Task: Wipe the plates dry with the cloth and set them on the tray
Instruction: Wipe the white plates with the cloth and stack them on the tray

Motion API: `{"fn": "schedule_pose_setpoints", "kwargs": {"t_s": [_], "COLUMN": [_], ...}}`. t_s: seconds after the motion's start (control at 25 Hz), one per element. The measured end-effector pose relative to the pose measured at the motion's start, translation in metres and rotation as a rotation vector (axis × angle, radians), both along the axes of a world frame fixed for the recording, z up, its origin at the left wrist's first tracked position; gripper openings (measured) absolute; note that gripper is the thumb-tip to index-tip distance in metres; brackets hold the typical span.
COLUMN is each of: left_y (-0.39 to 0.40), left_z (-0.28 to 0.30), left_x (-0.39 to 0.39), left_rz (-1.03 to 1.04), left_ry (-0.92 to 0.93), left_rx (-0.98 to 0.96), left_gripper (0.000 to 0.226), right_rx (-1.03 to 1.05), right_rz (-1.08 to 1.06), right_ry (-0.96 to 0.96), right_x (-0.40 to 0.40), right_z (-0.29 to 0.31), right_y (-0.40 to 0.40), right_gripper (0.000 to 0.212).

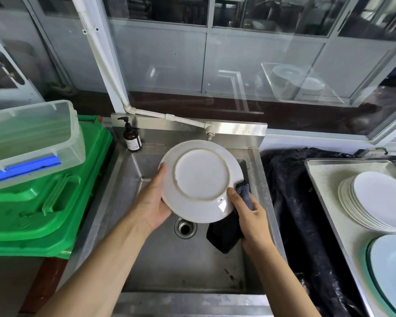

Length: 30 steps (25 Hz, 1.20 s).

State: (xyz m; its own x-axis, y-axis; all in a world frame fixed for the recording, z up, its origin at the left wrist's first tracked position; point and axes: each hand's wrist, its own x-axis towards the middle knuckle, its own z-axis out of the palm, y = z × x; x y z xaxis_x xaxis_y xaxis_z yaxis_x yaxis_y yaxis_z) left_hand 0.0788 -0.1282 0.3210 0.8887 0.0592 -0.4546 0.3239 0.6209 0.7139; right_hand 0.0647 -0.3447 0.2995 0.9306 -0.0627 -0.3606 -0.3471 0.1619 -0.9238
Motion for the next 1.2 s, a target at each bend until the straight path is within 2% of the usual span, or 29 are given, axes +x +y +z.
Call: {"fn": "schedule_pose_setpoints", "kwargs": {"t_s": [0.04, 0.2, 0.32, 0.36, 0.44, 0.52, 0.64, 0.84, 0.96, 1.04, 1.2], "left_y": [-0.002, -0.003, 0.0, -0.001, -0.008, -0.015, -0.021, -0.024, -0.023, -0.025, -0.031], "left_z": [0.003, 0.014, 0.019, 0.02, 0.022, 0.025, 0.029, 0.021, 0.023, 0.024, 0.027], "left_x": [0.0, -0.005, -0.012, -0.014, -0.018, -0.021, -0.022, -0.02, -0.022, -0.021, -0.013], "left_rz": [-0.003, -0.033, -0.094, -0.106, -0.127, -0.108, -0.091, -0.068, -0.068, -0.076, 0.011], "left_ry": [-0.008, -0.015, -0.031, -0.03, -0.049, -0.085, -0.136, -0.215, -0.207, -0.202, -0.155], "left_rx": [-0.004, 0.06, 0.155, 0.188, 0.249, 0.307, 0.386, 0.428, 0.478, 0.516, 0.466], "left_gripper": [0.045, 0.043, 0.048, 0.049, 0.049, 0.043, 0.018, 0.026, 0.024, 0.023, 0.03], "right_rx": [-0.058, -0.133, -0.3, -0.38, -0.548, -0.671, -0.684, -0.712, -0.653, -0.63, -0.598], "right_rz": [-0.05, -0.309, -0.439, -0.424, -0.284, -0.106, -0.005, 0.201, 0.095, 0.104, 0.192], "right_ry": [0.014, 0.116, -0.14, -0.256, -0.422, -0.488, -0.544, -0.799, -0.679, -0.608, -0.708], "right_x": [0.0, 0.016, 0.028, 0.032, 0.037, 0.039, 0.035, 0.019, 0.031, 0.031, 0.012], "right_z": [0.001, 0.008, 0.023, 0.029, 0.037, 0.039, 0.038, 0.039, 0.041, 0.042, 0.044], "right_y": [0.0, -0.009, -0.016, -0.015, -0.006, 0.005, 0.022, 0.049, 0.04, 0.041, 0.065], "right_gripper": [0.023, 0.034, 0.019, 0.015, 0.02, 0.028, 0.041, 0.051, 0.046, 0.046, 0.05]}}
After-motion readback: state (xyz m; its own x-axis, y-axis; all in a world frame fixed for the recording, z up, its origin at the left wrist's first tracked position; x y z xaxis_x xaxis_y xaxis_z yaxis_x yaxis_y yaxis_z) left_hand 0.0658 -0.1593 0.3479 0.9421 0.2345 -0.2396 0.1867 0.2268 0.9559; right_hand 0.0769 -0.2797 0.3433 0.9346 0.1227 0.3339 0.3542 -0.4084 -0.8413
